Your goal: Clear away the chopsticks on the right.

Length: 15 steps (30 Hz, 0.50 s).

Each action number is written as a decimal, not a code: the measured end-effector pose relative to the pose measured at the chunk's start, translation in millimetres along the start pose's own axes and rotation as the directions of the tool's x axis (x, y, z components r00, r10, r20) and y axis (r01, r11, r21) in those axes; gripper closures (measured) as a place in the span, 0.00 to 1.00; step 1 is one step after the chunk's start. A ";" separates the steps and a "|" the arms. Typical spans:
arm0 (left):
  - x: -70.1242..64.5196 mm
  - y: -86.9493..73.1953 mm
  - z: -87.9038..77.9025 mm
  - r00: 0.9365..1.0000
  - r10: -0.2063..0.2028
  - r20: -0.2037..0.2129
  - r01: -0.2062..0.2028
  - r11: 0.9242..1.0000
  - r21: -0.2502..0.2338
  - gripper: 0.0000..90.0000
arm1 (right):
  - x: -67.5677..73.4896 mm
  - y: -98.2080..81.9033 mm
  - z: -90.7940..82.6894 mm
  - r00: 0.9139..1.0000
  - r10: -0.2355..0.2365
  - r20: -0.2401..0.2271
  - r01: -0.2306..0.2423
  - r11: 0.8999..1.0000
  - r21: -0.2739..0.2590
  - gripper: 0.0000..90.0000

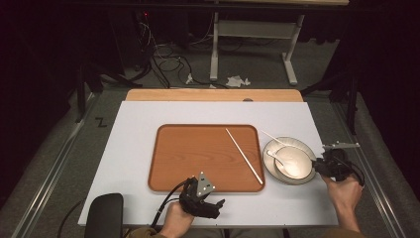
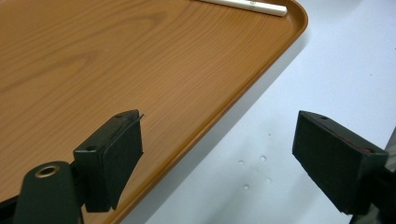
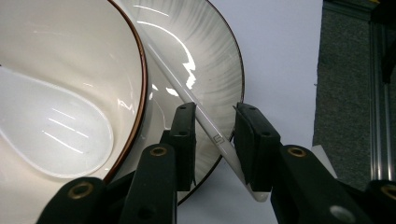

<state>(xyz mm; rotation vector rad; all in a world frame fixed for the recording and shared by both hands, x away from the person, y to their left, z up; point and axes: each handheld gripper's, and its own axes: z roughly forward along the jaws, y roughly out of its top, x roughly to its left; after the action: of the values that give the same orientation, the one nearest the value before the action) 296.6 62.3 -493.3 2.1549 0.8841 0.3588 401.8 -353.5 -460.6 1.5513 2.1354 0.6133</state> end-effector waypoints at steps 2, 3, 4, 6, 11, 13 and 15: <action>0.0 0.0 0.0 1.000 0.000 0.000 0.000 1.000 0.000 0.18 | -0.3 0.2 -0.2 1.000 0.004 -0.001 -0.004 1.000 0.004 0.79; 0.0 -0.1 0.1 1.000 0.000 0.000 0.000 1.000 0.000 0.18 | -0.5 0.2 -0.1 1.000 0.005 -0.002 -0.005 1.000 0.004 0.79; -0.1 -0.1 0.1 1.000 0.000 -0.001 0.000 1.000 0.001 0.18 | -0.8 0.3 0.0 1.000 0.005 -0.002 -0.005 1.000 0.004 0.80; -0.2 -0.1 0.0 1.000 0.001 0.000 -0.001 1.000 0.000 0.18 | -0.9 0.3 0.1 1.000 0.005 0.000 -0.005 1.000 0.004 0.81; 0.1 -0.2 -0.3 1.000 0.000 0.000 0.000 1.000 -0.001 0.18 | -0.2 -0.3 1.2 1.000 -0.006 0.028 0.006 1.000 0.014 0.87; 0.1 -0.2 -0.4 1.000 0.000 0.000 0.000 1.000 -0.001 0.18 | 0.0 -0.4 1.3 0.999 -0.008 0.031 0.008 1.000 0.012 0.87; 0.2 -0.2 -0.6 1.000 -0.001 -0.001 0.001 1.000 -0.001 0.18 | 0.5 -0.8 1.2 0.999 -0.011 0.040 0.011 1.000 0.013 0.89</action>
<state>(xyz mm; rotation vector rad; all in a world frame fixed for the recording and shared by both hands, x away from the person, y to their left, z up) 296.4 62.8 -493.1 2.1532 0.8850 0.3601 401.7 -353.1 -462.0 1.5443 2.1209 0.5611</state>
